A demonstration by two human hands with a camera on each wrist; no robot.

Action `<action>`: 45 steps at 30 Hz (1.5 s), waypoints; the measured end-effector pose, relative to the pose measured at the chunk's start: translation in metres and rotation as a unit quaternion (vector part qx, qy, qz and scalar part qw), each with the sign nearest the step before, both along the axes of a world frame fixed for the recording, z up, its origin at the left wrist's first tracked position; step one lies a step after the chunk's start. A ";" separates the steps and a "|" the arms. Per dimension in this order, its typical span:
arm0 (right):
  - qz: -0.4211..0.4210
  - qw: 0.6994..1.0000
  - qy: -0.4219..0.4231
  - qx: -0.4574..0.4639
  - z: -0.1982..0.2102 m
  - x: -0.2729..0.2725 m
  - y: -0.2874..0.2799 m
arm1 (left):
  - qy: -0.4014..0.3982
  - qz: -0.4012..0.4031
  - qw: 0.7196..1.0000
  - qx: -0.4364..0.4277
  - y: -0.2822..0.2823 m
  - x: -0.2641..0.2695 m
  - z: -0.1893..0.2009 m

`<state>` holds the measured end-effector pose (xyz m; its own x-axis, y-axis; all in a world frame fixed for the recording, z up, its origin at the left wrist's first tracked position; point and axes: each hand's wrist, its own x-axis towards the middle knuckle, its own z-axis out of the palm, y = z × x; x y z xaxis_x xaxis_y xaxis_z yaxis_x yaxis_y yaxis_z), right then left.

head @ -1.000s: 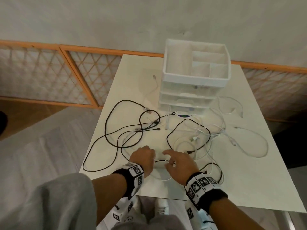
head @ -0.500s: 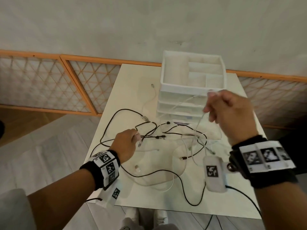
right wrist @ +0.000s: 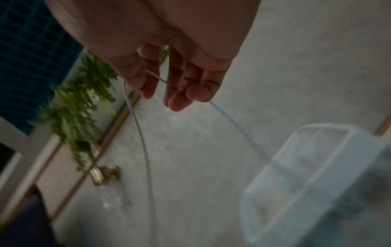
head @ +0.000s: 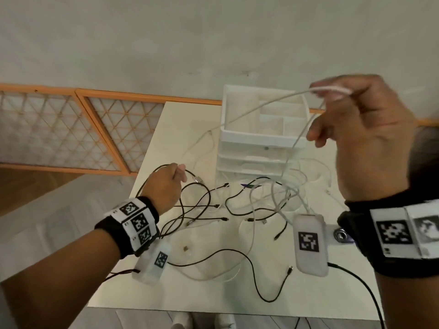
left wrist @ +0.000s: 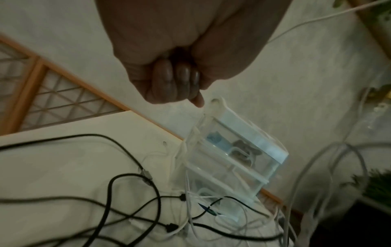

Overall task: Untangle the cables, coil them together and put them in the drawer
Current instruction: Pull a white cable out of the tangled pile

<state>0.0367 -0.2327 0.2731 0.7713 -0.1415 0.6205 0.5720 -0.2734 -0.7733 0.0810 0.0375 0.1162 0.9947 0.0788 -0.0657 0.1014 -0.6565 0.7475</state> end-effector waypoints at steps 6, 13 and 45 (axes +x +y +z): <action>-0.177 0.901 0.331 -0.215 -0.122 0.033 -0.065 | -0.013 0.169 0.980 -0.107 0.030 0.007 0.007; -0.041 0.881 0.388 -0.268 -0.140 0.023 -0.037 | -0.026 0.006 0.978 -0.206 -0.012 0.008 0.040; -0.147 0.970 0.182 0.067 -0.063 0.055 -0.065 | 0.181 -0.050 0.981 -0.055 -0.012 0.017 0.001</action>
<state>0.0913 -0.2982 0.2105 0.8499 -0.4499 0.2745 0.1660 -0.2659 -0.9496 0.0983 0.0257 0.1171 0.9070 -0.0464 -0.4186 0.3120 -0.5936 0.7418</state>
